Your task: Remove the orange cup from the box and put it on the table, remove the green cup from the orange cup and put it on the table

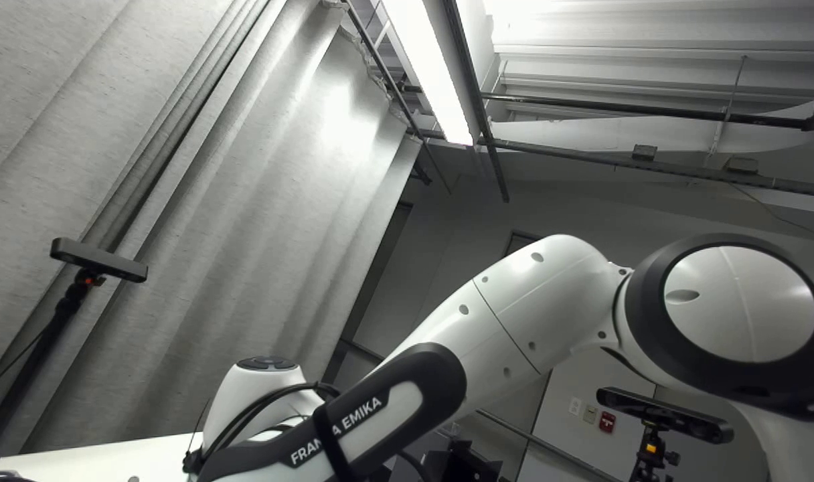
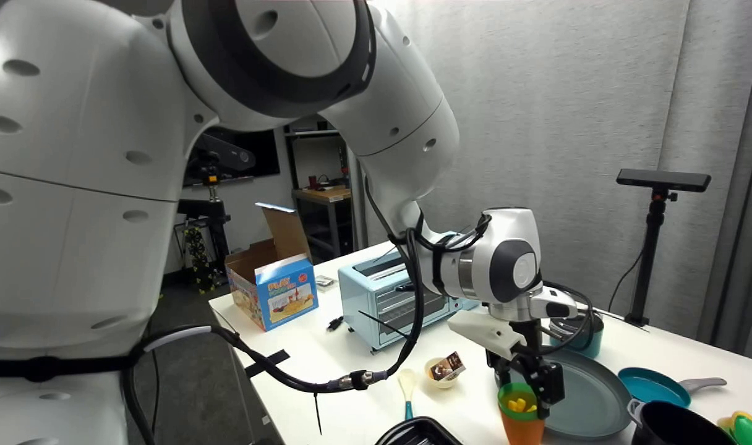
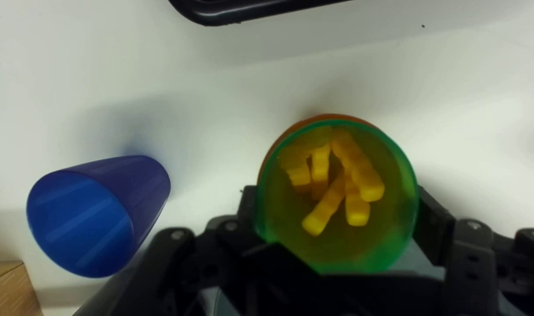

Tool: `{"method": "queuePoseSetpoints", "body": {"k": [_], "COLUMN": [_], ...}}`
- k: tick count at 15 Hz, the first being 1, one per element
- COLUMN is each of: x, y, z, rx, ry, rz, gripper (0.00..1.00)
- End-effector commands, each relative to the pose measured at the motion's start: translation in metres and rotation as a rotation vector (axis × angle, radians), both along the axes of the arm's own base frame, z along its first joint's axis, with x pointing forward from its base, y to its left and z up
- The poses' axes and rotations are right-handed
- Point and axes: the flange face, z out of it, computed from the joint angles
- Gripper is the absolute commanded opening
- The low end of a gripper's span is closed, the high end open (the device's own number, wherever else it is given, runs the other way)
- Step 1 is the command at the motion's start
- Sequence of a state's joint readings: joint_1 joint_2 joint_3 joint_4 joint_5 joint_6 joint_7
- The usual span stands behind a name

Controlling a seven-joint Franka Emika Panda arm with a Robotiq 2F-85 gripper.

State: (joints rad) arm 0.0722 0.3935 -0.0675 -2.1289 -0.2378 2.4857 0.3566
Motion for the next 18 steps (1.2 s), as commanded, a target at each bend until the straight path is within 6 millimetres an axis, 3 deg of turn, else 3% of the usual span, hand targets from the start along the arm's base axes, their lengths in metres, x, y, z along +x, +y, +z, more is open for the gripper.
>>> {"method": "queuePoseSetpoints", "body": {"k": [1,3,4,6,18], "x": [0.0014,0.0011,0.0011,0.0011,0.0007], "y": [-0.0023,-0.0032,-0.0036,-0.0043,-0.0115], "z": [-0.0005,-0.0018,-0.0021,-0.0026,0.0065], "rx": [0.027,0.028,0.025,0.024,0.012], "ry": [-0.033,-0.029,-0.027,-0.024,-0.034], "rz": [-0.016,-0.02,-0.021,-0.022,-0.034], "gripper": [0.57,0.57,0.95,1.0,1.0]}}
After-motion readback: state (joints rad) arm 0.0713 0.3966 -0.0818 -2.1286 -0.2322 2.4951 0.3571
